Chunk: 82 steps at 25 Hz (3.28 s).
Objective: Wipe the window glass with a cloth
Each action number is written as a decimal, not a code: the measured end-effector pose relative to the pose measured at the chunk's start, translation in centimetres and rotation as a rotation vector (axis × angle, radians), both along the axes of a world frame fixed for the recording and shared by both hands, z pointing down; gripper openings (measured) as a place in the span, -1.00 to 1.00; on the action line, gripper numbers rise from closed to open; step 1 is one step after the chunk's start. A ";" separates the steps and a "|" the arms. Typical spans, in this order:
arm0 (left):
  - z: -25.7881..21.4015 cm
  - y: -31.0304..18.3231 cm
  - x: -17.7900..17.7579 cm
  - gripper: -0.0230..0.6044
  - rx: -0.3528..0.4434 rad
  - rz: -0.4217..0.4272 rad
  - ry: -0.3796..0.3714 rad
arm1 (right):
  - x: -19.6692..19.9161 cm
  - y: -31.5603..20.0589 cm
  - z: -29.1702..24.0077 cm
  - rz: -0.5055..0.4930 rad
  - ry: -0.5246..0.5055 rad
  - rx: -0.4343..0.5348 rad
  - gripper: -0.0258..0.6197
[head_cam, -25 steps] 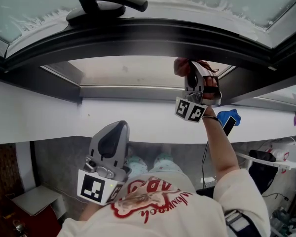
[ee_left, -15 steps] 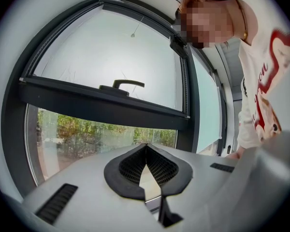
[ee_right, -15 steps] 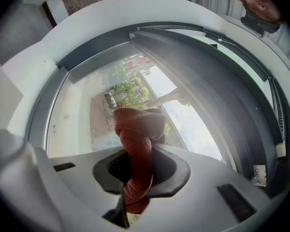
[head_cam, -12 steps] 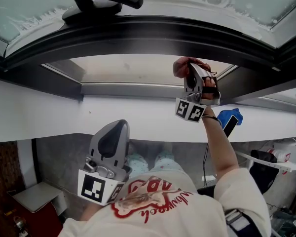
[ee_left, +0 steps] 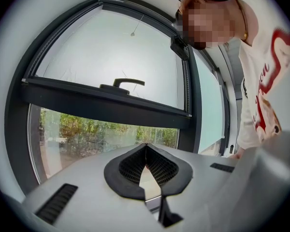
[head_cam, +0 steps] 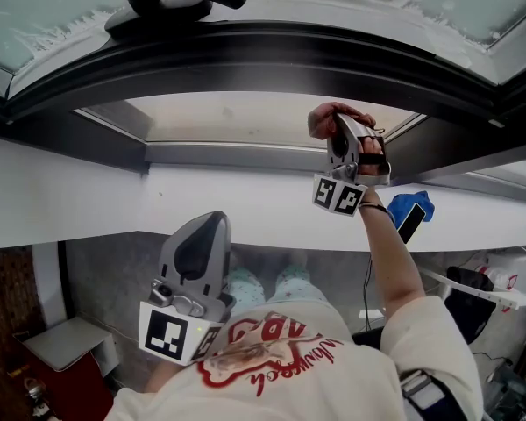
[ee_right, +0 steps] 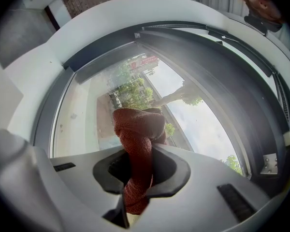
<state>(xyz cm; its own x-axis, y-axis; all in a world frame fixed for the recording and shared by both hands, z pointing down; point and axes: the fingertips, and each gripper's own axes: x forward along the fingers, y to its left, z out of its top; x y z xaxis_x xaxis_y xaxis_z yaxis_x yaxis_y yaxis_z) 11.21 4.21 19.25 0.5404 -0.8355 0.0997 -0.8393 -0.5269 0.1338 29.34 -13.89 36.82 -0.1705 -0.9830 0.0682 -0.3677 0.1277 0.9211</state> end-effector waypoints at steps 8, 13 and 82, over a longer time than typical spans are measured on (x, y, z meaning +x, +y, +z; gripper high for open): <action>0.2 -0.1 0.1 -0.86 -0.003 -0.008 -0.003 | 0.0 0.0 1.5 -0.011 0.000 -0.020 -0.68; 0.5 -0.3 0.3 -0.86 -0.010 -0.003 -0.003 | 0.0 0.0 2.8 -0.013 0.001 -0.042 -0.68; 4.1 -1.2 -0.2 -0.86 -0.113 -0.050 -0.039 | 0.1 0.2 16.5 -0.024 -0.013 -0.273 -0.68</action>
